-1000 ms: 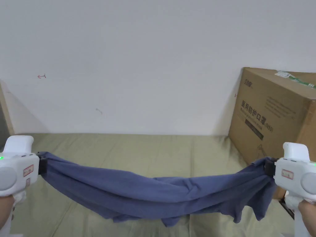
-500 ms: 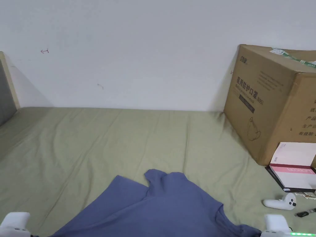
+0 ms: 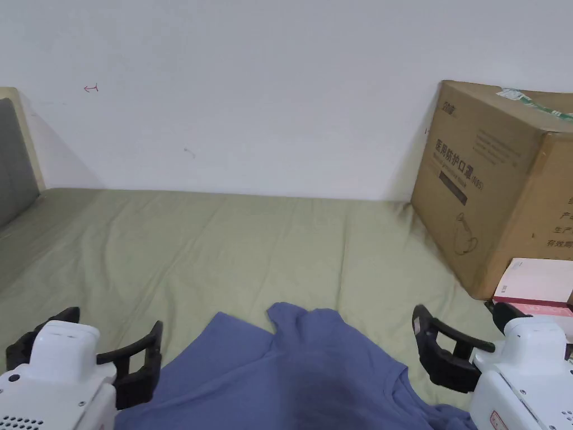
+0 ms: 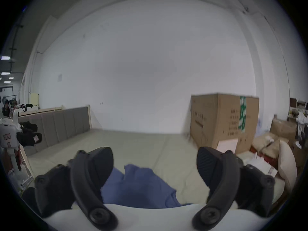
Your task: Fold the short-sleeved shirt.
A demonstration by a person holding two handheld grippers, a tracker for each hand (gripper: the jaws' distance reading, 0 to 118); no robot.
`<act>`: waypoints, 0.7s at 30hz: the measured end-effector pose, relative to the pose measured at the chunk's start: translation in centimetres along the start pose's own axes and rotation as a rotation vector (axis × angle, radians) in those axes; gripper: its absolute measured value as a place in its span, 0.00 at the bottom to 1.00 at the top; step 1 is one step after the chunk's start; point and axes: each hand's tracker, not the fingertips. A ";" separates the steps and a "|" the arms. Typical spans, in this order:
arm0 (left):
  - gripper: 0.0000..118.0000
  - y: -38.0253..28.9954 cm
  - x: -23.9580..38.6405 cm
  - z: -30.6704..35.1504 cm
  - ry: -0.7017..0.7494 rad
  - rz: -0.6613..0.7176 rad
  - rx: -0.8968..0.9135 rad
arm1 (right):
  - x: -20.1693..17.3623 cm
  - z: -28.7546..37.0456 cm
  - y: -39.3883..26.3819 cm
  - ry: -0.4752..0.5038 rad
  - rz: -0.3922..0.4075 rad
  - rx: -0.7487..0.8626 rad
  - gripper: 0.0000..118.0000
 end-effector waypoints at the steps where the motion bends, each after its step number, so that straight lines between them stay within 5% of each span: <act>1: 0.73 0.0 0.4 0.3 -0.005 0.011 -0.010 | -0.6 0.1 0.4 -0.011 0.003 0.009 0.74; 3: 0.20 0.1 0.7 0.2 -0.004 0.007 -0.020 | -1.4 -0.2 0.6 -0.055 0.015 0.015 0.07; 4: 0.01 -0.1 0.7 0.0 0.015 -0.016 -0.040 | -1.8 -0.3 0.5 -0.084 0.031 0.007 0.02; 21: 0.00 -11.1 -10.8 -2.5 0.105 0.122 -0.468 | -7.6 -6.6 -5.7 0.119 -0.018 -0.249 0.02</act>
